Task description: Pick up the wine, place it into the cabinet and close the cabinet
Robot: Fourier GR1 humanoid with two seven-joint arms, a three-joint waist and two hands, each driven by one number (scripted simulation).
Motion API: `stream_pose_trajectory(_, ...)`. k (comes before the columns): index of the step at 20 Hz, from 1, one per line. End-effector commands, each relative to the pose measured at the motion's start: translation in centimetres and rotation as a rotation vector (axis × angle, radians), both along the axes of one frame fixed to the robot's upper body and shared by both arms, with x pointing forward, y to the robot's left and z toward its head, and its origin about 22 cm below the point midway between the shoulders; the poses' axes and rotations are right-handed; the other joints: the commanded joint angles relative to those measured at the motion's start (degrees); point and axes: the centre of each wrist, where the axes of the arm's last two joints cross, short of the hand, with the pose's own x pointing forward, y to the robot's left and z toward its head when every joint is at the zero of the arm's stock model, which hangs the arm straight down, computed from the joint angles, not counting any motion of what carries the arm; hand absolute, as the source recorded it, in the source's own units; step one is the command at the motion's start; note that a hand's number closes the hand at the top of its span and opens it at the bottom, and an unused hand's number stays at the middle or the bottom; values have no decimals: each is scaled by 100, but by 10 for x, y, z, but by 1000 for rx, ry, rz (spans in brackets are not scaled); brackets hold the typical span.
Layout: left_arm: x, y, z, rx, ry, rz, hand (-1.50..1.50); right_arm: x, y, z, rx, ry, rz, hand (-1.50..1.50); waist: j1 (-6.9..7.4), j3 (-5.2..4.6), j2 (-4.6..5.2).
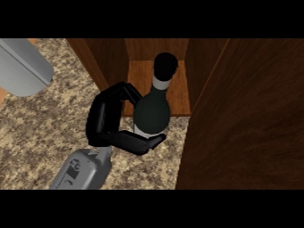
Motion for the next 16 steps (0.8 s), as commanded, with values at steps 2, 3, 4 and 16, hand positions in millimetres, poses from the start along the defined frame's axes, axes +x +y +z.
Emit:
stream_pose_trajectory(2,12,-26,60,3,17,32,150,-16,-8,-5,5,-2,65,-150,-6,4,7)
stream_pose_trajectory(3,18,-27,59,7,24,54,150,-22,-6,-1,-11,8,69,-150,-24,-1,5)
stream_pose_trajectory(4,16,-27,51,16,30,56,150,-30,-16,0,-17,-16,82,-150,-40,2,7)
stream_pose_trajectory(16,64,-49,66,126,2,144,150,-5,-11,-1,-1,0,75,-150,-33,1,30)
